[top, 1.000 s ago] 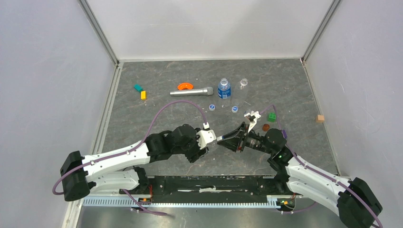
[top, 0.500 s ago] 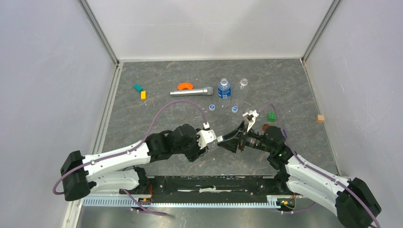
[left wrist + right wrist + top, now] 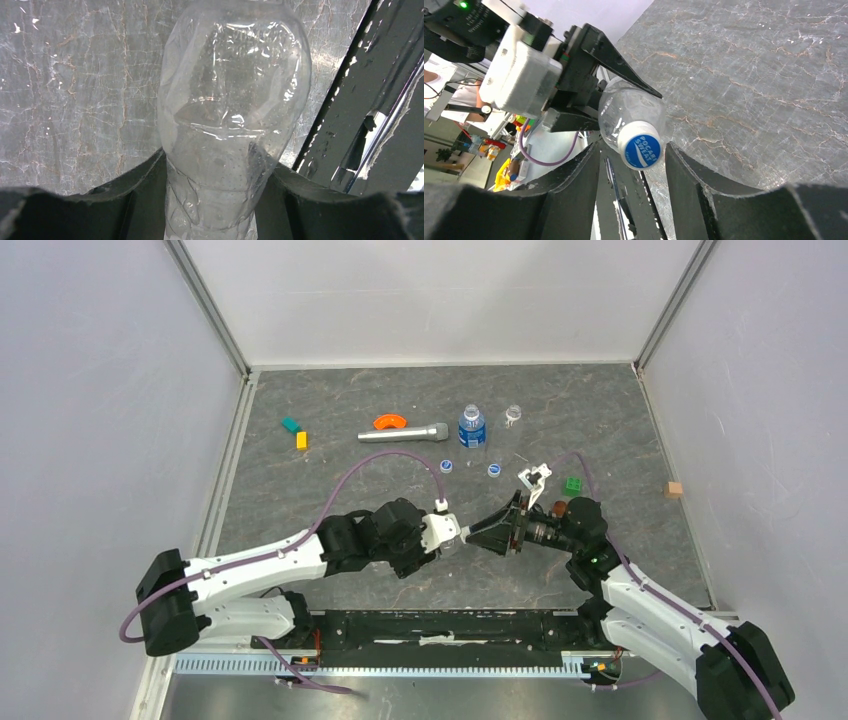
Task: Unscrew the bottle caps
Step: Unscrew the bottle cap from the plastic bottle.
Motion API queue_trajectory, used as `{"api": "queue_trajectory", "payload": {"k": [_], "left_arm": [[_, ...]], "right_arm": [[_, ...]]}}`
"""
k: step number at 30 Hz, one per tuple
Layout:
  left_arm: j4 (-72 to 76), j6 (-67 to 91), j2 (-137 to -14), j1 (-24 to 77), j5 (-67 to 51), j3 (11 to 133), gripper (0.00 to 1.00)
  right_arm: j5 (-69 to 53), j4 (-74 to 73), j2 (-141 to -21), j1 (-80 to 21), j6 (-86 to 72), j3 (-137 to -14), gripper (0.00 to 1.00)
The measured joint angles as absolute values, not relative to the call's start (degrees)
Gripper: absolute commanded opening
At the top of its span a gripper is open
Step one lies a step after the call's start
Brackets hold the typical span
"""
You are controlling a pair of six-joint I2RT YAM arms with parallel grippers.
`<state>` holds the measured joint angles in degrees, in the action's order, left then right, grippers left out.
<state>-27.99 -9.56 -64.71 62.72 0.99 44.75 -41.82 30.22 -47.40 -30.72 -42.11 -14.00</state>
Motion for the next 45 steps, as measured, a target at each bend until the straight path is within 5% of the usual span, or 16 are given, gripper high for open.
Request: {"api": "queue_trajectory", "payload": {"k": [9,18,22,40,45], "left_arm": [[-28.8,-9.6,-66.9,62.7,1.0,45.7,0.19],[-28.8,-10.4,-67.0,62.7,1.0,45.8,0.19],[-29.1,-10.4,-67.0,62.7,0.8,45.9,0.19],[-28.6,-10.5,-62.4,62.8,-11.0,46.0,0.21],[-28.7,-11.3,-62.2,62.8,-13.1,46.0,0.22]], "right_arm": [[-42.0,31.3,-50.5,-30.6,-42.5,-14.0,0.51],[-42.7,34.9,-52.2,-30.6,-43.4,-13.1,0.09],[-43.5,37.6,-52.6,-30.3,-43.2,-12.0,0.0],[-52.1,51.4,-40.0,-31.7,-17.7,-5.5,0.0],[-54.0,51.7,-36.8,-33.2,-8.8,-4.4,0.14]]}}
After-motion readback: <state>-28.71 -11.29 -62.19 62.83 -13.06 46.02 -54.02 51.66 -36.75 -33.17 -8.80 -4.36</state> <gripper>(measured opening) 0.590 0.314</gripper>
